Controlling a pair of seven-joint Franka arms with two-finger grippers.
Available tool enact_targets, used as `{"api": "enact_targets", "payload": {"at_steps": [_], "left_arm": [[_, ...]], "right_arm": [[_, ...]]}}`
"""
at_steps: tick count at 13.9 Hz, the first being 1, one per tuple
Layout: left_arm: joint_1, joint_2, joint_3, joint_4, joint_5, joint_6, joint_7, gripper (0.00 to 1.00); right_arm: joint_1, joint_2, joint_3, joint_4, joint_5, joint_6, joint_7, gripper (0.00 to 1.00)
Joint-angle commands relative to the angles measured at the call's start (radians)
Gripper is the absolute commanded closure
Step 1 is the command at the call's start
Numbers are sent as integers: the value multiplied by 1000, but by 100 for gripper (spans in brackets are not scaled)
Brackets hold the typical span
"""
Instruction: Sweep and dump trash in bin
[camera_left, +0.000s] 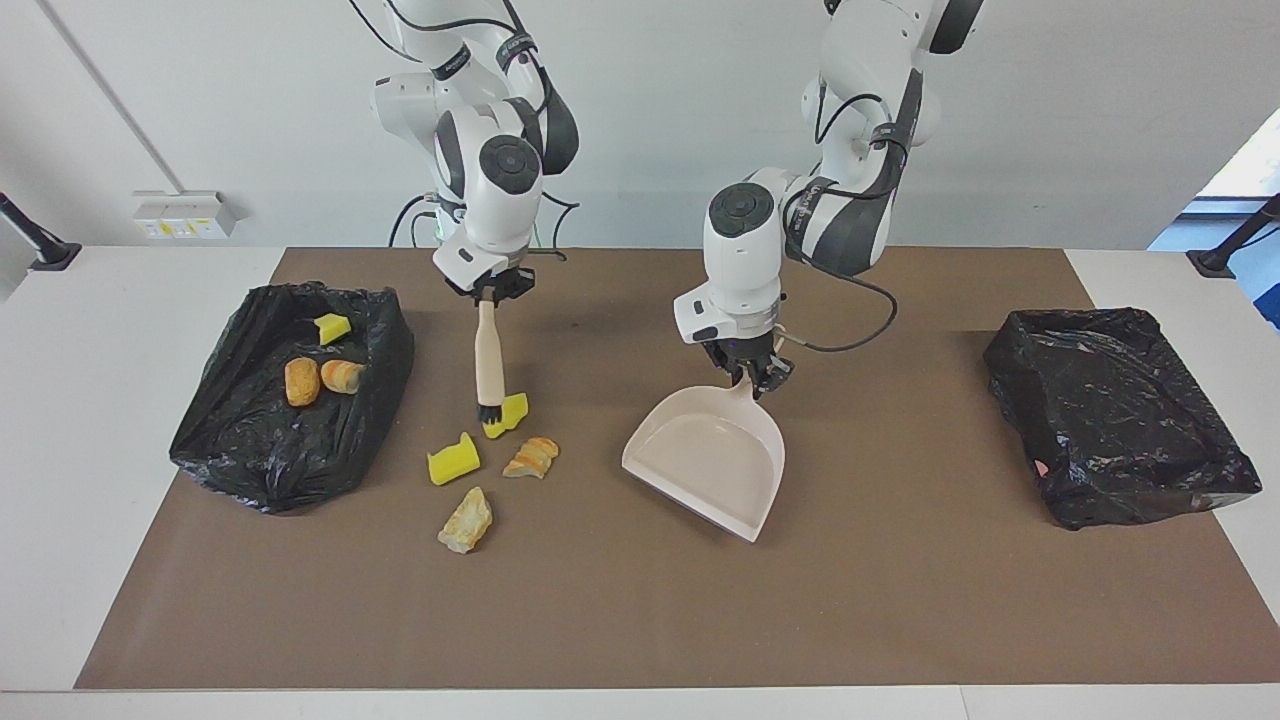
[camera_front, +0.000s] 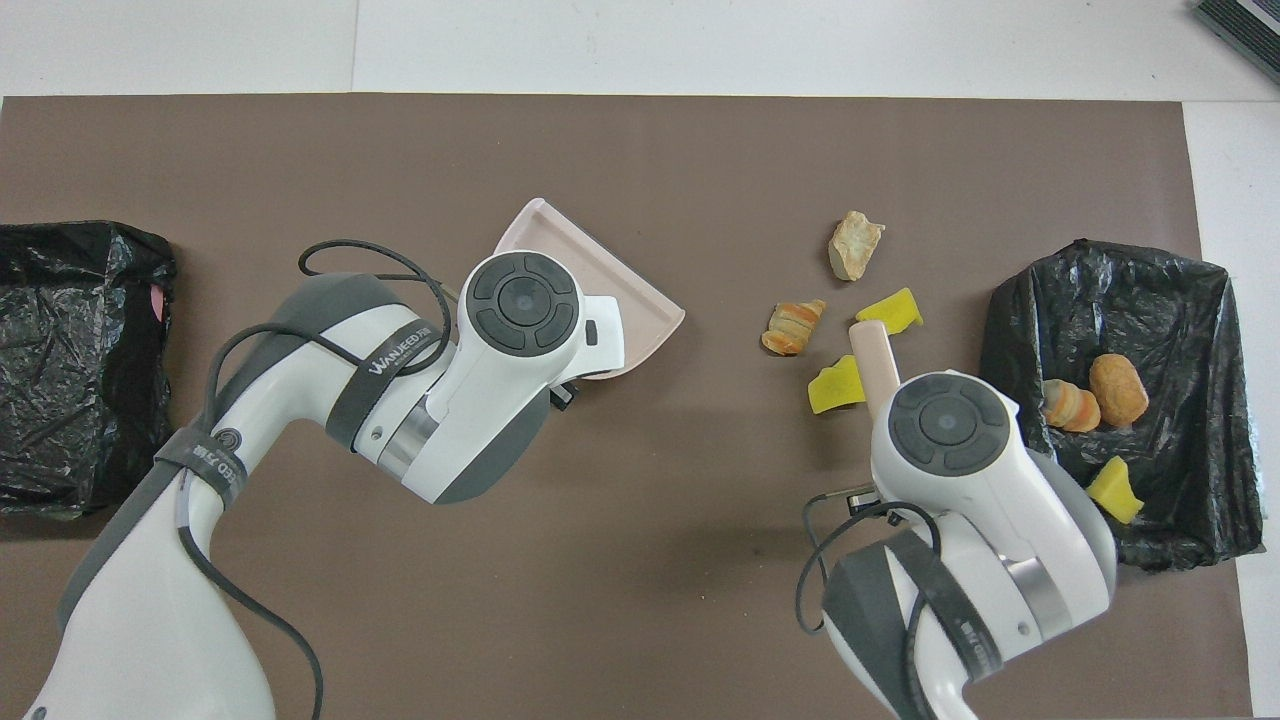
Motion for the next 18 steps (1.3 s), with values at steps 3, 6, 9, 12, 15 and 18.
{"api": "enact_targets", "payload": {"at_steps": [3,6,9,12,15,18], "left_arm": [[5,-29,-4,-43,10,-12,371,100],[-4,-22,-8,-71,3,-12,421,100],[-29,-21,-10,-74,3,-4,452,100],[-59,-30,-10,-120,2,-4,448,100],[-70,-38,-10,-131,2,-3,444,100],[-81,-47,-7,-148,2,2,438,100]], "right_arm": [[-128,150,19,132,-221,44,-156,100],[-142,247,19,169,-283,67,-159,100],[-133,276,22,159,-207,49,-167,100],[-92,279,30,158,-29,30,-172,100],[2,293,34,154,281,35,-155,100],[65,309,36,146,447,59,-149,100]]}}
